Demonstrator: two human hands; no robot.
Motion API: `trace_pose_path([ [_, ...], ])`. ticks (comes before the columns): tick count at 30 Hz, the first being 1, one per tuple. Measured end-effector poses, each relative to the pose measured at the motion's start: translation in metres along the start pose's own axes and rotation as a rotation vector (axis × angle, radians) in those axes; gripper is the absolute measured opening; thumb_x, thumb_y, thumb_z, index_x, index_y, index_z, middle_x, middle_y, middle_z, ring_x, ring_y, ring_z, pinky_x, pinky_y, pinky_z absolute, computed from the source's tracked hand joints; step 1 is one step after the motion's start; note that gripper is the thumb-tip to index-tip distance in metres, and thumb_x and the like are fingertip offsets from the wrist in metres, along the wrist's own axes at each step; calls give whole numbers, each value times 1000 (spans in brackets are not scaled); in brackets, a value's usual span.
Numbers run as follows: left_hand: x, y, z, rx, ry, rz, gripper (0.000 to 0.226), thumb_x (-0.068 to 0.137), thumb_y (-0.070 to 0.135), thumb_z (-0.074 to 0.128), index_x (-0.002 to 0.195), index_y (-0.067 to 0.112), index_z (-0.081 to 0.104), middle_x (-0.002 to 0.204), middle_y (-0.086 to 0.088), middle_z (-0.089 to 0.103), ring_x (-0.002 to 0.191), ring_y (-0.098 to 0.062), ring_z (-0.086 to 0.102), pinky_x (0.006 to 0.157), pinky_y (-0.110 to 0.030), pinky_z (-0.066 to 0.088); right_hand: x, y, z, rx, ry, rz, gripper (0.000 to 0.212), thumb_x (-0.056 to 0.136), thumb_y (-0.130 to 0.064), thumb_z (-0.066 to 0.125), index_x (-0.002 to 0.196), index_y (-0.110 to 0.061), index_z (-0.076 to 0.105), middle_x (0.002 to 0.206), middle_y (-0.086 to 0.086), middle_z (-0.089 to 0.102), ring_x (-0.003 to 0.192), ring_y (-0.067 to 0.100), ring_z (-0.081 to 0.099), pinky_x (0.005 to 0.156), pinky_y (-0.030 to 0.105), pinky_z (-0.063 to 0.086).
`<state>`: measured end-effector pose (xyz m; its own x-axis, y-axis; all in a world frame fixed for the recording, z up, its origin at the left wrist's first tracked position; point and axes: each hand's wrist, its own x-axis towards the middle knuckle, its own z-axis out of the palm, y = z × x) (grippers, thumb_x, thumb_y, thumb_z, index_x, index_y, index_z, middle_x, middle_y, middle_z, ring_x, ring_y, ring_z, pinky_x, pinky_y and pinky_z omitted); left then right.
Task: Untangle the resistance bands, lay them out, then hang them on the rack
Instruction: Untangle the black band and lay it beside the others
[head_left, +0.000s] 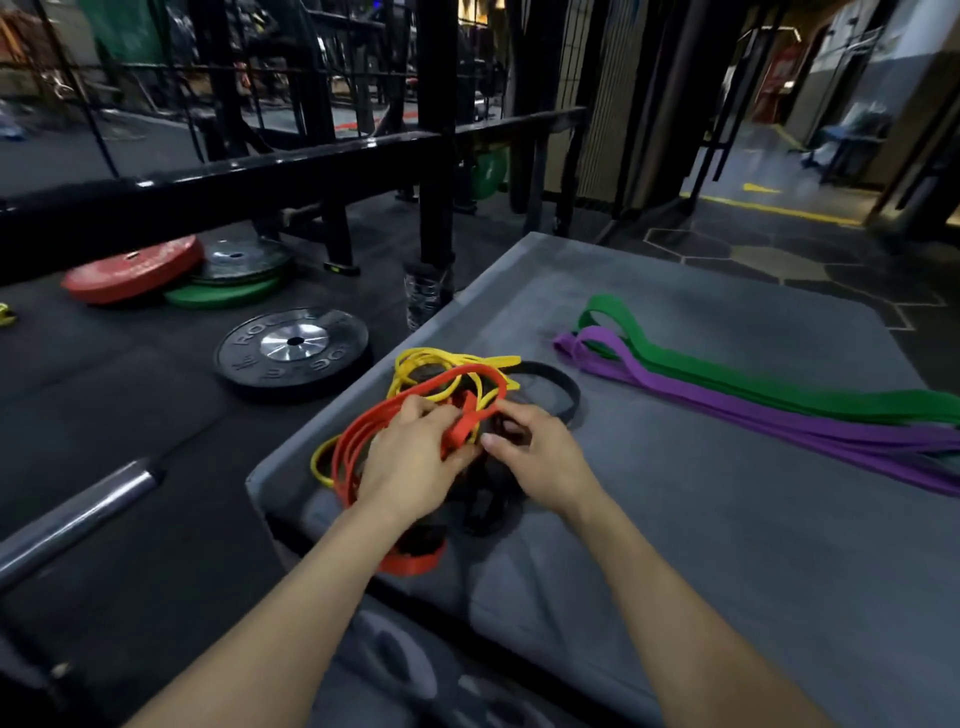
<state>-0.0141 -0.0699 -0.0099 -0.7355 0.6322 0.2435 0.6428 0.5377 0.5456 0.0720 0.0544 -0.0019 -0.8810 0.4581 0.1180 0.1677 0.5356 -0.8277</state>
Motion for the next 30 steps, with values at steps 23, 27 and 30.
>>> trace_pose_path([
  [23, 12, -13, -12, -322, 464, -249, 17, 89, 22, 60, 96, 9, 67, 90, -13, 60, 84, -23, 55, 72, -28, 36, -26, 44, -80, -385, 299, 297, 42, 87, -12, 60, 128, -16, 53, 115, 14, 63, 107, 32, 57, 86, 35, 47],
  [27, 11, -1, -6, -295, 445, -198, 16, 88, 19, 61, 86, 4, 65, 85, -12, 54, 81, -20, 46, 66, -24, 25, -29, 32, -67, -641, 98, 290, 62, 80, -29, 69, 131, -10, 40, 133, 14, 39, 122, 33, 33, 103, 34, 30],
  [30, 13, -5, -8, -303, 456, -217, 16, 88, 22, 61, 87, 6, 65, 88, -16, 58, 79, -20, 46, 65, -23, 24, -32, 1, -52, -595, 191, -90, 81, 74, -38, 75, 140, -15, 33, 142, 9, 24, 129, 28, 19, 110, 31, 19],
])
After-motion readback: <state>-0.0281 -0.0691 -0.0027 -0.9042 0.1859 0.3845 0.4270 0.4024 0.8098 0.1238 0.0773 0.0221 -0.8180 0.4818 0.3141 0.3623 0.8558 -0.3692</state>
